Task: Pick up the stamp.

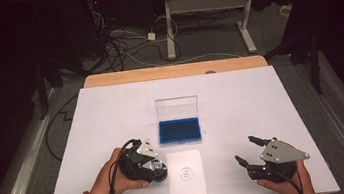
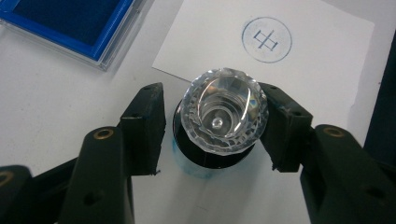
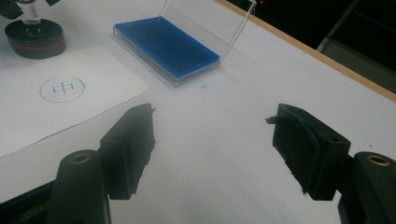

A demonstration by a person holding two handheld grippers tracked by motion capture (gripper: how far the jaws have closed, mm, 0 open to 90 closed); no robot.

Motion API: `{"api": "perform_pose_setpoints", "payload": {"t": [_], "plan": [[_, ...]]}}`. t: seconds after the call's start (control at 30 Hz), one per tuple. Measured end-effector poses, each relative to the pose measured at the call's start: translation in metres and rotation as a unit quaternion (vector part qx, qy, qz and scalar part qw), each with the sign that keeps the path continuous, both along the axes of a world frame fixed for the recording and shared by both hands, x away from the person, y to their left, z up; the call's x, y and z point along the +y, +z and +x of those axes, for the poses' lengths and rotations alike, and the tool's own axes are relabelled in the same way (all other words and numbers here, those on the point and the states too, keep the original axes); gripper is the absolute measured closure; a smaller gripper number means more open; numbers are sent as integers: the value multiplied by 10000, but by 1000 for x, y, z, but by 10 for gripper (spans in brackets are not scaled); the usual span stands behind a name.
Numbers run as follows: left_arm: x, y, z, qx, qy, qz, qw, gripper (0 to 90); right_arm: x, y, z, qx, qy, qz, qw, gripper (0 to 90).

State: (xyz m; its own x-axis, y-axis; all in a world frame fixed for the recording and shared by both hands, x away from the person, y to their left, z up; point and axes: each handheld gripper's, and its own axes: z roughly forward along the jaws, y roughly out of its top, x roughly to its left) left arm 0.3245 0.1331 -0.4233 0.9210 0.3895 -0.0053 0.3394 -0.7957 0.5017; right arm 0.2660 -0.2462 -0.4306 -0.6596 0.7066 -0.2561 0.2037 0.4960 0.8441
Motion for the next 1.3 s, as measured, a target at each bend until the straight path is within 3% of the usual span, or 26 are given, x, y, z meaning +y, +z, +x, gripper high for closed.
{"api": "perform_pose_setpoints", "payload": {"t": [0.17, 0.5, 1.3], "plan": [[-1, 1, -2, -103, -84, -15, 9999, 535, 0, 0, 0, 14, 30, -18, 10000, 299], [-2, 1, -3, -171, -191, 63, 9997, 542, 2, -1, -1, 57, 91, -72, 9999, 299], [0, -3, -5, -227, -137, -99, 9996, 544, 0, -1, -2, 45, 53, -55, 10000, 299]]}}
